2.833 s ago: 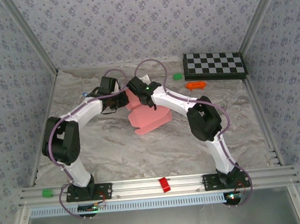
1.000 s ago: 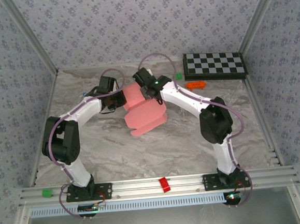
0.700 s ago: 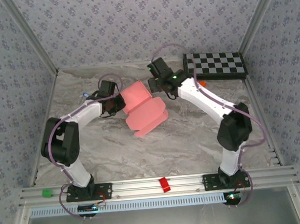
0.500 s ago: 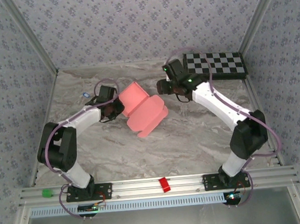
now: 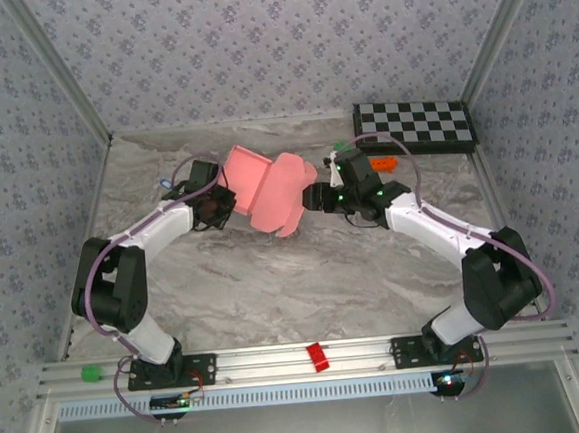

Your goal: Fold the paper box

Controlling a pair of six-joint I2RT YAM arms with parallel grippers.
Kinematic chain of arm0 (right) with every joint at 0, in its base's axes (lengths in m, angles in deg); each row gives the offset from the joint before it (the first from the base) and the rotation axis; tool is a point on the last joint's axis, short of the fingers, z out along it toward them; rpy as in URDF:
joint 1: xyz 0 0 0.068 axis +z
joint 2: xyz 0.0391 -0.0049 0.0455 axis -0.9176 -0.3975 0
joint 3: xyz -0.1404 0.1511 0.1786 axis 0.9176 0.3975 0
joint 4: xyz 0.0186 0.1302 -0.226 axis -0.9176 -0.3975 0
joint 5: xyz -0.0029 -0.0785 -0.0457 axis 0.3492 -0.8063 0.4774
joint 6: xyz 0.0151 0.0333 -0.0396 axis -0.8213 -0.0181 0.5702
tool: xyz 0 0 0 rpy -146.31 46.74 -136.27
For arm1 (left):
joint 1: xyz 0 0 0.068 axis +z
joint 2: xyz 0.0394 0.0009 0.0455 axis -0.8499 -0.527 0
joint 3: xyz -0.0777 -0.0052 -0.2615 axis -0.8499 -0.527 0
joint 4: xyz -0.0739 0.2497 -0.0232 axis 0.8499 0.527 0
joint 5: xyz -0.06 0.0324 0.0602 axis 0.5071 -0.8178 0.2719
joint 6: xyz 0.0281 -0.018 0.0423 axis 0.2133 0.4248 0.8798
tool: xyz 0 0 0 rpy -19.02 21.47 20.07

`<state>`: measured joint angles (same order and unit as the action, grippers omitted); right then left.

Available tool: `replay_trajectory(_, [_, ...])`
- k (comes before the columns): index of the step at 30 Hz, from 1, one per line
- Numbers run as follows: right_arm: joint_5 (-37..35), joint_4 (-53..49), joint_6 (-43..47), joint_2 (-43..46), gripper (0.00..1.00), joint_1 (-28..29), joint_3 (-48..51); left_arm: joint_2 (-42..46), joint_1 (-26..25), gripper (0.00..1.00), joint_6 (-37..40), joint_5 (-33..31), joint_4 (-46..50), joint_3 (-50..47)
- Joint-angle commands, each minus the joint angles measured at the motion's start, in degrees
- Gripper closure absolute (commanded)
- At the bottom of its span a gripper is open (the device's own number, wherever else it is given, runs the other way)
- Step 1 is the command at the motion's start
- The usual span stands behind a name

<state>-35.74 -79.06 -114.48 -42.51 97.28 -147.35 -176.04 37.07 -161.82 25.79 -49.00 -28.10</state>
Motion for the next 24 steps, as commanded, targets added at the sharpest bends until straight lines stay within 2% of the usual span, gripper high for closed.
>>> replay_trajectory(1, [1.7, 6.2, -3.1, -0.1, 0.47, 1.1, 0.8, -0.1, -0.4, 1.0, -4.4, 0.5, 1.3, 1.1])
replay_trajectory(12, [1.5, 8.5, -7.9, -4.0, 0.54, 1.2, 1.0, 0.7, -0.8, 1.0, -5.7, 1.7, 1.1, 0.1])
replay_trajectory(17, [2.4, 9.5, -8.5, -4.9, 0.61, 1.3, 1.3, 0.6, -0.8, 1.0, -6.0, 2.0, 0.7, -0.4])
replay_trajectory(24, [0.7, 8.8, -8.7, -5.1, 0.8, 1.7, 1.0, 0.4, -0.8, 1.0, -6.3, 2.6, 0.4, -0.6])
